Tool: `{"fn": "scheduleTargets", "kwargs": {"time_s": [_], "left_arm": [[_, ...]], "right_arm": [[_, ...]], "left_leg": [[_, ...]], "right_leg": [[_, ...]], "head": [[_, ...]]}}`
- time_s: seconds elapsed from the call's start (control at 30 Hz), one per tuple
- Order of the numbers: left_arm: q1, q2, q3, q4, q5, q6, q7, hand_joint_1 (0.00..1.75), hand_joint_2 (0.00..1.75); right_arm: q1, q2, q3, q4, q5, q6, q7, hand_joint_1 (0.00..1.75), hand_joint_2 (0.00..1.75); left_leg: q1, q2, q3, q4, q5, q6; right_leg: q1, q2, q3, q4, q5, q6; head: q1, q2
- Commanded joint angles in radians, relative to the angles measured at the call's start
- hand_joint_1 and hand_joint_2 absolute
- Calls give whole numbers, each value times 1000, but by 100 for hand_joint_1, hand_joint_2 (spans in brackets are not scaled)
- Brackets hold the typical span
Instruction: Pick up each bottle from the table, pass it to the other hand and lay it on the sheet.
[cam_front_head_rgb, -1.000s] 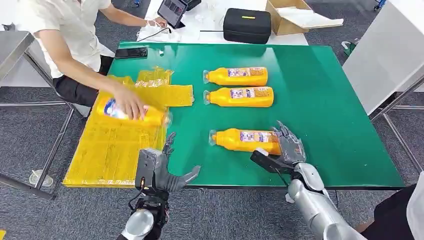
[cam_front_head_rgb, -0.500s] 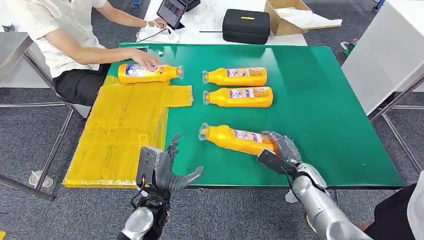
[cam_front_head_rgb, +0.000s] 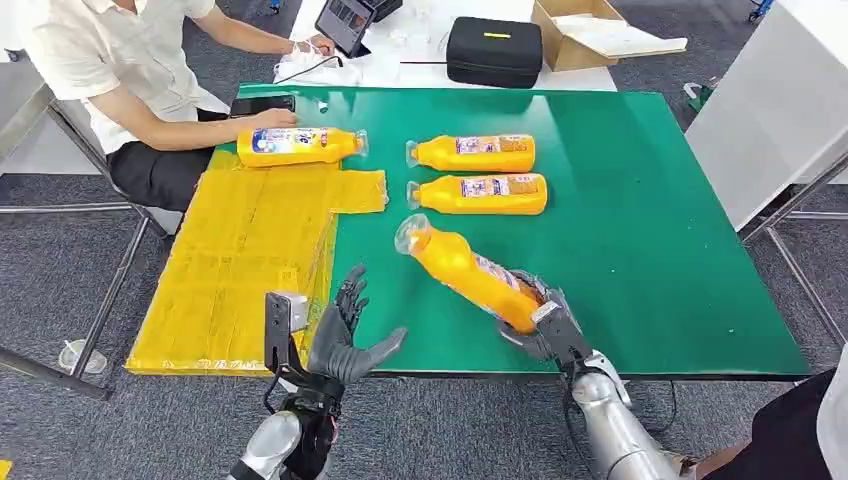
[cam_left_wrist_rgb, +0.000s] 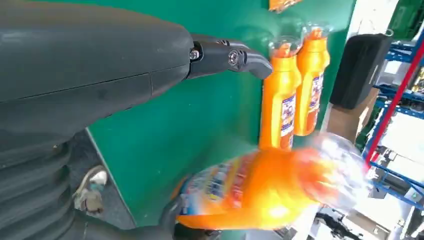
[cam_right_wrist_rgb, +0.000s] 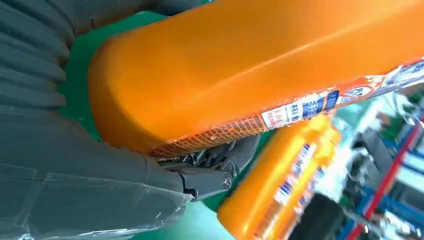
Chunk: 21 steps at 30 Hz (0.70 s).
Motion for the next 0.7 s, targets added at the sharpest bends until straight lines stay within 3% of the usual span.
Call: {"fn": "scheduleTargets", "kwargs": {"time_s": [0.03, 0.3, 0.7], "left_arm": [[-14, 24, -14, -18, 107, -96, -21, 0, 175], [-73, -10, -8, 29, 137, -91, -40, 0, 175], [-87, -20, 8, 35, 169, -95, -65, 0, 175]], "right_arm": [[35, 126, 14, -129, -116, 114, 9, 175, 175], [15, 170, 246, -121, -112, 175, 40, 175, 175], [-8, 183, 337, -62, -122, 169, 37, 175, 175]], "left_leg": [[0, 3, 2, 0, -2, 0], [1, 3, 3, 1, -2, 0], [2, 3, 3, 0, -1, 0]], "right_leg": [[1, 2, 2, 0, -1, -2], [1, 1, 2, 1, -1, -3], [2, 1, 3, 0, -1, -2]], "head": [[0, 0], [0, 0], [0, 0]]}}
